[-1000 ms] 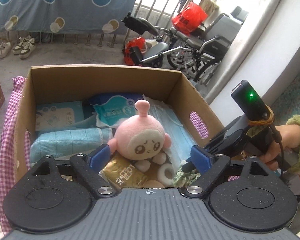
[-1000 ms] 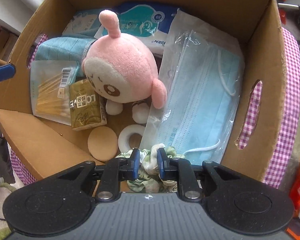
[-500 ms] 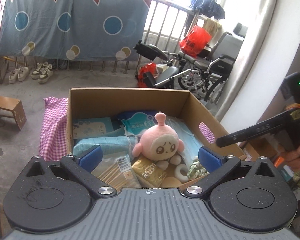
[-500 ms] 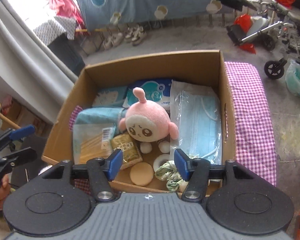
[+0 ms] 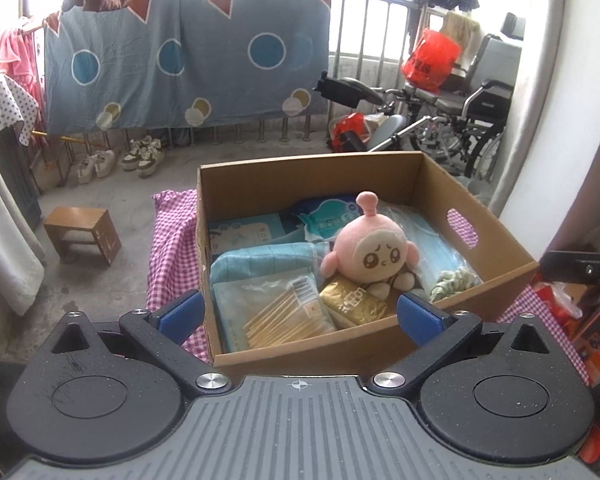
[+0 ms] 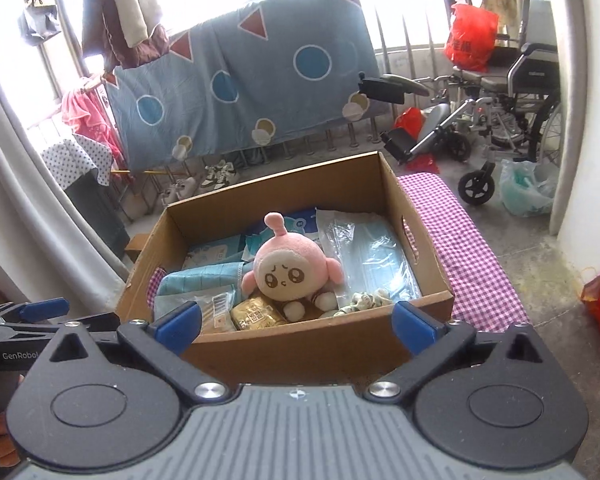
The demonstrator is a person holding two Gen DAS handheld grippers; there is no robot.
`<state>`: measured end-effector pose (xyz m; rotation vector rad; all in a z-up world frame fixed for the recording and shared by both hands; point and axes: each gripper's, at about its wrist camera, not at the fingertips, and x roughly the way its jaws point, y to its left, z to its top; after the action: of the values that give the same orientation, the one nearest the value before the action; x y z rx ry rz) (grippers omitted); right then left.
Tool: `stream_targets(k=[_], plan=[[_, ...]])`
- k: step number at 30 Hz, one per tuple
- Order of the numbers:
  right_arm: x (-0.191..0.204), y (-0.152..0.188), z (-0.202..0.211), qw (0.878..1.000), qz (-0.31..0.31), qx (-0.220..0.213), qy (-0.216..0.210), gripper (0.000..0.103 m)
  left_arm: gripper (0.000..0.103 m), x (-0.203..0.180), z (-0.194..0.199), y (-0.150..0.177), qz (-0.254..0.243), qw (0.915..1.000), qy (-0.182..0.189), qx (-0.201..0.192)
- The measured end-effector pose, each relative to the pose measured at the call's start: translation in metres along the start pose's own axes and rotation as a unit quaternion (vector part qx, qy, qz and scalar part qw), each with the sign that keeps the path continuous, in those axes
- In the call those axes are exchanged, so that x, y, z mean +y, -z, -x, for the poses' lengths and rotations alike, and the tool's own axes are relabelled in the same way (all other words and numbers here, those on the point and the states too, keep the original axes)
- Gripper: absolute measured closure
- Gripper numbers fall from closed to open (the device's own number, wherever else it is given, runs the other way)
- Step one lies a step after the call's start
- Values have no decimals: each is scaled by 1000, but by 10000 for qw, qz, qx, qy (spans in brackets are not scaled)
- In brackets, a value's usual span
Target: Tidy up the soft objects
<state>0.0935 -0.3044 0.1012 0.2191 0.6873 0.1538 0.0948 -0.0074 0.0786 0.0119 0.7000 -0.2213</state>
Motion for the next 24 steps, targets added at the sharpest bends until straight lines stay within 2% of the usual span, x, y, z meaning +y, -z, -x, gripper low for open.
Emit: stream_targets(k=[2, 6, 9, 11, 16, 24], plan=[[6, 3, -5, 9998, 51, -64, 174, 0, 0, -4, -5, -1, 69, 9999, -121, 24], [18, 4, -14, 9996, 180, -43, 218, 0, 0, -8, -16, -2, 271, 9995, -122, 123], [25, 4, -21, 9992, 302, -37, 267, 0, 0, -12, -18, -2, 579, 9979, -258, 94], [27, 4, -24, 9990, 355, -30, 266, 0, 0, -14, -22, -4, 743, 9964, -350, 214], [25, 3, -34, 9983, 409, 82, 413, 0, 0, -26, -29, -5, 608, 9944, -749, 438], [17, 4, -43, 9975, 438, 270, 480, 0, 0, -43, -34, -5, 432, 9927, -923, 637]])
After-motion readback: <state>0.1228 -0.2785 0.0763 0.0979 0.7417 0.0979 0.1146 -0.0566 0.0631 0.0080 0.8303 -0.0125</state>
